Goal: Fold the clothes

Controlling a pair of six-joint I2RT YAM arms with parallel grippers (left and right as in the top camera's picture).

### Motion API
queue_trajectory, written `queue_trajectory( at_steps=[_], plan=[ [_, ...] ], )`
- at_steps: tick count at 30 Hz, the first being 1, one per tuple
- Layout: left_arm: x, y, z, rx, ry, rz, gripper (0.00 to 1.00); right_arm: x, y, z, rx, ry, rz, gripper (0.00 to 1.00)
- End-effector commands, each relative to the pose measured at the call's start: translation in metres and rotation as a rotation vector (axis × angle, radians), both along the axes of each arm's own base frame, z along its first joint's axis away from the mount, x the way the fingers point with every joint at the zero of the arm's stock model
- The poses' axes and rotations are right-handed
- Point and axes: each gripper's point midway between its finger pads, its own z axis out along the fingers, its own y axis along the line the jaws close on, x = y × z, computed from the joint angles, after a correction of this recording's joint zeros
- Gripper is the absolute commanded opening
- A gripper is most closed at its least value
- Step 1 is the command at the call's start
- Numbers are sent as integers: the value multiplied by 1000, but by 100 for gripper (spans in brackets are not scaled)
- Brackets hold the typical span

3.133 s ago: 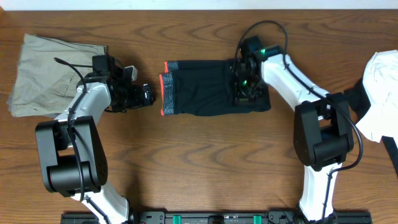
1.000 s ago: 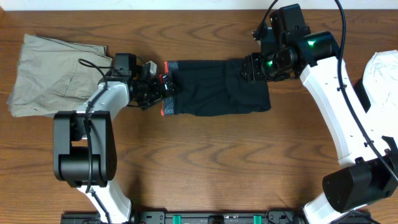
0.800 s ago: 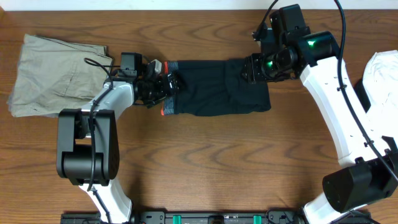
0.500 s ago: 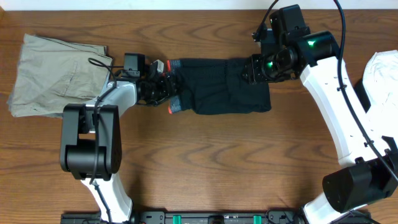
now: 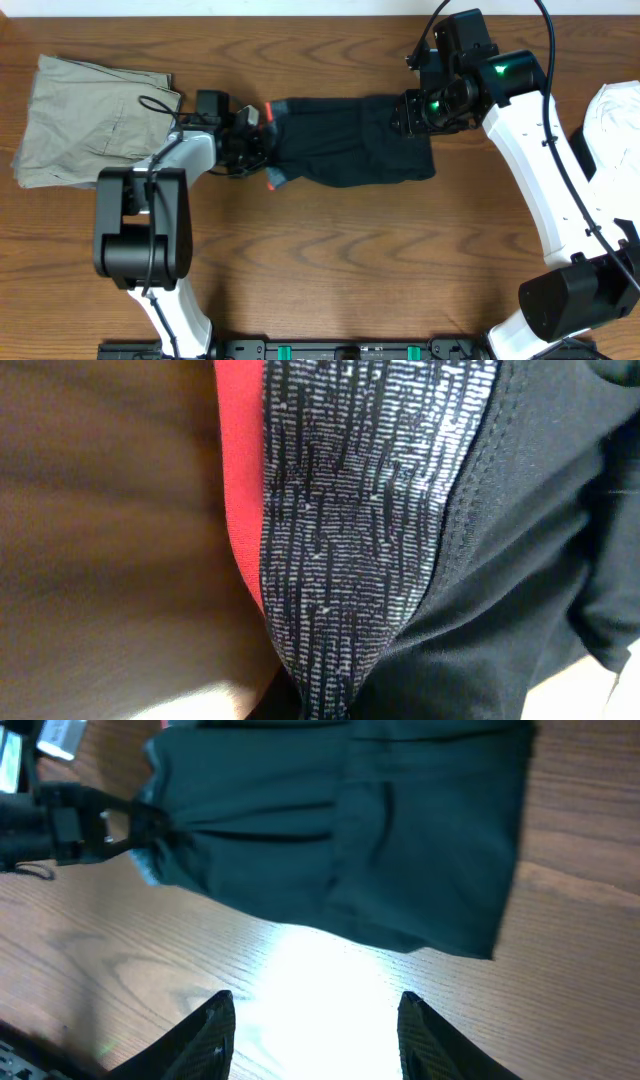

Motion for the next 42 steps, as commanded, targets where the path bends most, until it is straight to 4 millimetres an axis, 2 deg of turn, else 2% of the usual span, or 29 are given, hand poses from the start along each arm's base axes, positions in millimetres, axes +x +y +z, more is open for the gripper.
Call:
queue_trajectory(
  at_steps=[1, 6, 10, 15, 19, 23, 26, 29, 36, 42],
  plan=[
    [0, 46, 3, 163, -18, 56, 6, 0, -2, -2, -13, 1, 10, 50],
    [-9, 85, 25, 250, -19, 91, 6, 0, -2, -2, -13, 1, 9, 50],
    [-20, 108, 41, 309, -13, 118, 6, 0, -2, -2, -13, 1, 9, 50],
    [-30, 123, 66, 386, -17, 130, 6, 2, -1, -2, -11, -8, 10, 49],
    [-31, 123, 93, 404, -67, 130, 6, 7, 0, 1, -4, -31, 10, 50],
    [-30, 115, 117, 407, -128, 119, 6, 16, 3, 1, 7, -69, 10, 49],
    [-30, 101, 130, 402, -166, 89, 6, 23, 4, -6, 11, -94, 7, 49],
    [-31, 78, 139, 395, -198, 40, 6, 30, 6, -20, 15, -114, 3, 47],
    [-28, 24, 145, 362, -260, -55, 6, 42, 11, -59, 48, -153, -37, 41],
    [-17, -14, 157, 325, -359, -102, 6, 38, 31, -89, 84, -179, -32, 37]
  ],
)
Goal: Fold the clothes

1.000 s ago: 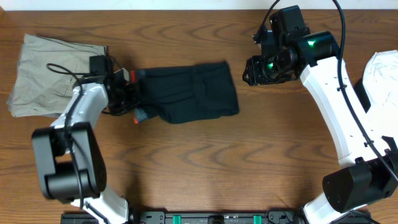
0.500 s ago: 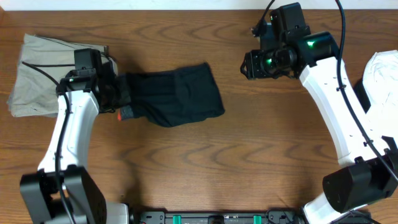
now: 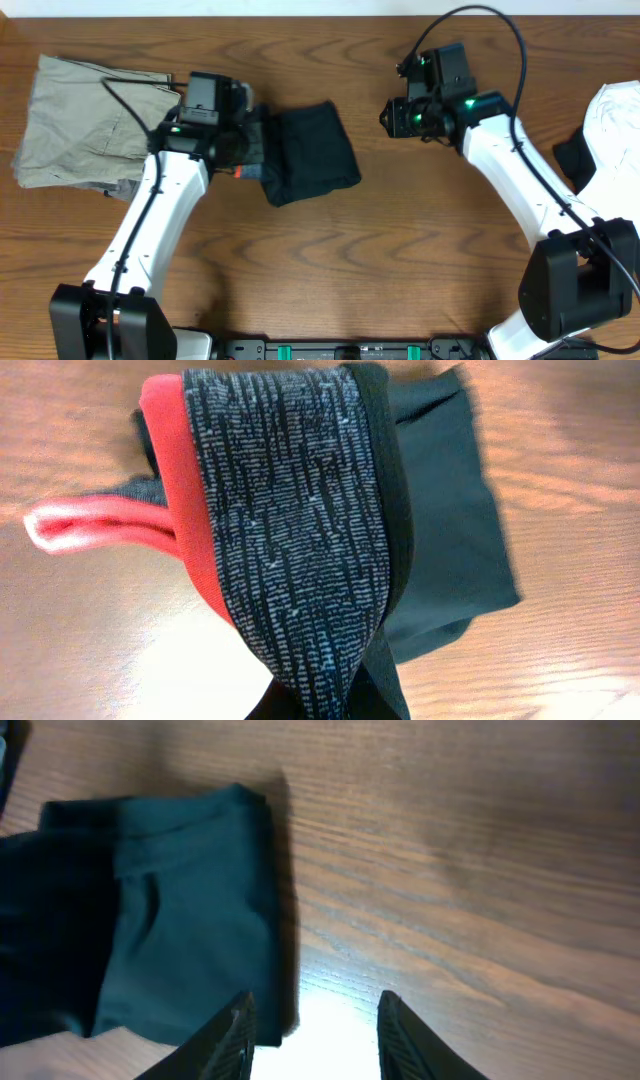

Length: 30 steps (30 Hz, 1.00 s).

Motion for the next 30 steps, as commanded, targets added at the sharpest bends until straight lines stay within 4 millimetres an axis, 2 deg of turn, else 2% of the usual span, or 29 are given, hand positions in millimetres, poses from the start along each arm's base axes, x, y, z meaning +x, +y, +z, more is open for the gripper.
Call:
queue_trajectory(
  at_steps=[1, 6, 9, 13, 16, 22, 30],
  plan=[
    [9, -19, 23, -27, -77, -21, 6, -10, 18, -15, 14, 14, 14, 37],
    [18, -42, 34, -48, -155, -72, 6, -17, 37, -34, 19, 12, 38, 37],
    [23, -53, 38, -56, -191, -94, 7, -19, 47, -55, 20, 57, 32, 34],
    [26, -58, 31, -52, -185, -102, 8, -18, 45, -75, -1, 95, -2, 33],
    [28, -59, 17, -44, -153, -102, 14, -15, 40, -76, -2, 94, -14, 35],
    [34, -61, -6, -34, -114, -102, 14, -16, 40, -76, -4, 98, -13, 36],
    [38, -72, -17, -35, -110, -125, 17, -13, 29, -80, -51, 94, -64, 36]
  ],
)
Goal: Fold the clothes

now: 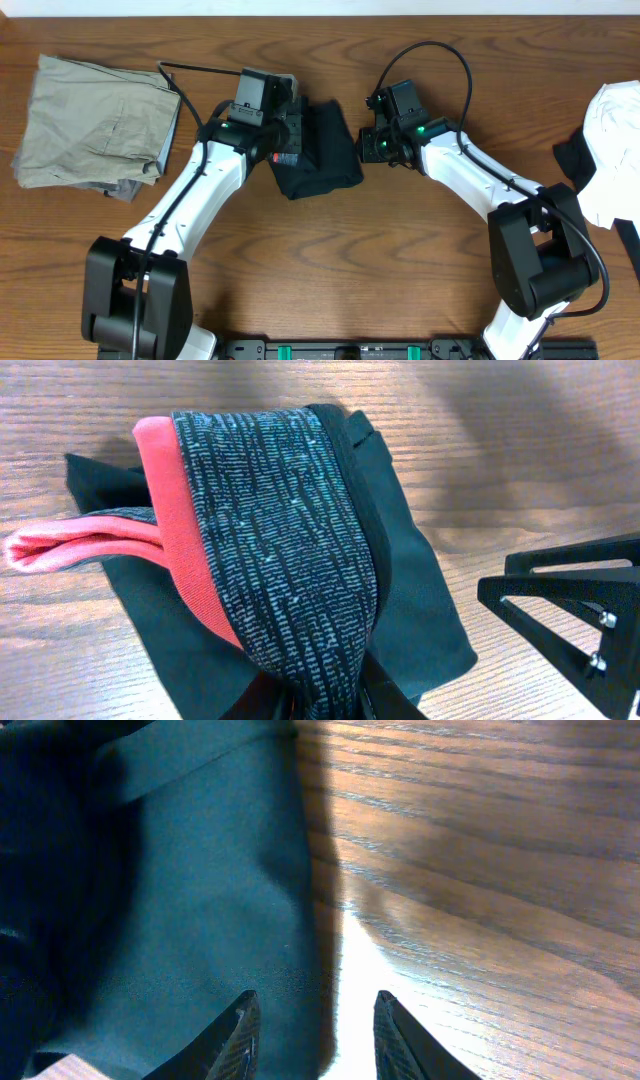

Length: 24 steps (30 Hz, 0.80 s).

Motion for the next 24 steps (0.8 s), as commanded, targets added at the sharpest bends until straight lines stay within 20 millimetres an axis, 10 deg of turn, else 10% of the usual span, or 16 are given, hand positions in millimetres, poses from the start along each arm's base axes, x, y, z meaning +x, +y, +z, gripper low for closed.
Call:
queue_trajectory(
  at_steps=[1, 14, 24],
  plan=[
    [5, -12, 1, 1, -10, -16, 17, 5, -11, 0, -36, -10, -57, 36],
    [-5, -50, -36, 23, 41, -108, 54, 9, -32, -3, -49, 12, -103, 37],
    [-9, -62, 19, -48, -84, -188, 79, 23, -55, 23, -43, -4, -160, 38]
  ],
)
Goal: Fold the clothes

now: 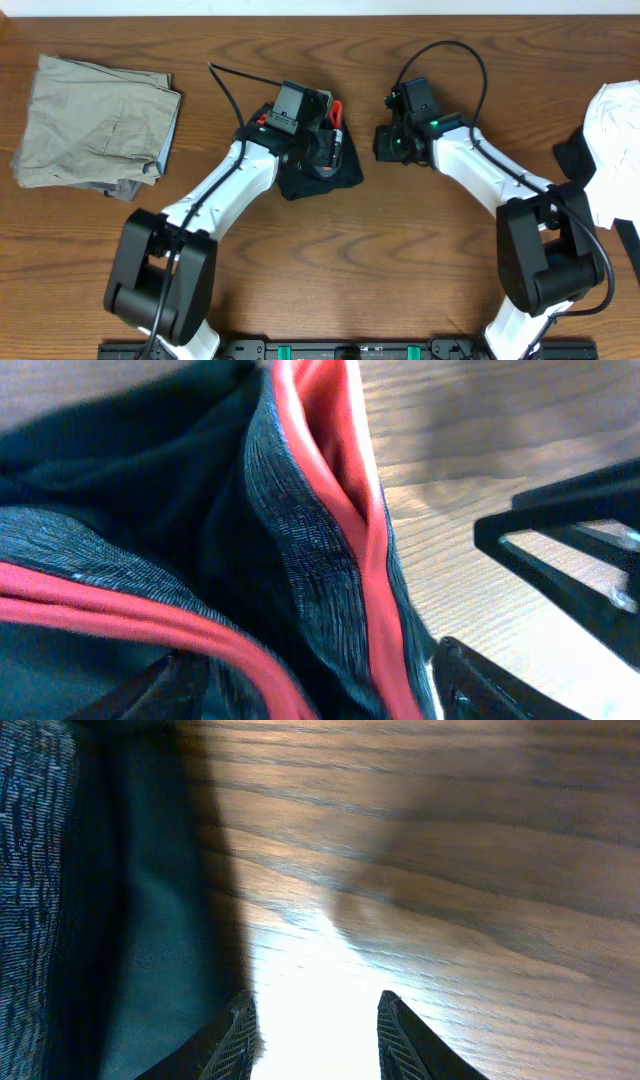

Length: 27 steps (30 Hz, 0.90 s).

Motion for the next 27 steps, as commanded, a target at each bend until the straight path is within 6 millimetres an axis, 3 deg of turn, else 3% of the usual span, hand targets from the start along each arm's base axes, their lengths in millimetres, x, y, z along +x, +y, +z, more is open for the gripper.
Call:
queue_trajectory(
  at_steps=[1, 4, 6, 9, 12, 15, 19, 23, 27],
  plan=[
    [4, -8, 63, -67, -140, -43, 84, 24, -18, 39, 22, -77, -62, 38],
    [0, 3, 100, -89, -213, -24, 89, 32, -32, 65, 35, -106, -90, 38],
    [-2, 22, 123, -87, -253, 26, 91, 35, -33, 86, 60, -125, -64, 38],
    [1, 76, 146, -51, -283, 228, 91, 33, -22, 114, 133, -146, 9, 38],
    [0, 130, 159, -34, -284, 391, 95, 24, 10, 138, 250, -161, 140, 37],
    [-4, 179, 157, -36, -241, 549, 98, 15, 38, 145, 290, -175, 228, 46],
    [-17, 235, 140, -32, -134, 751, 98, 3, 79, 144, 231, -254, 405, 57],
    [-34, 274, 125, -18, -47, 882, 98, 1, 116, 140, 129, -346, 468, 60],
    [-47, 294, 117, -5, 3, 945, 98, 2, 150, 133, 82, -401, 537, 62]
  ],
)
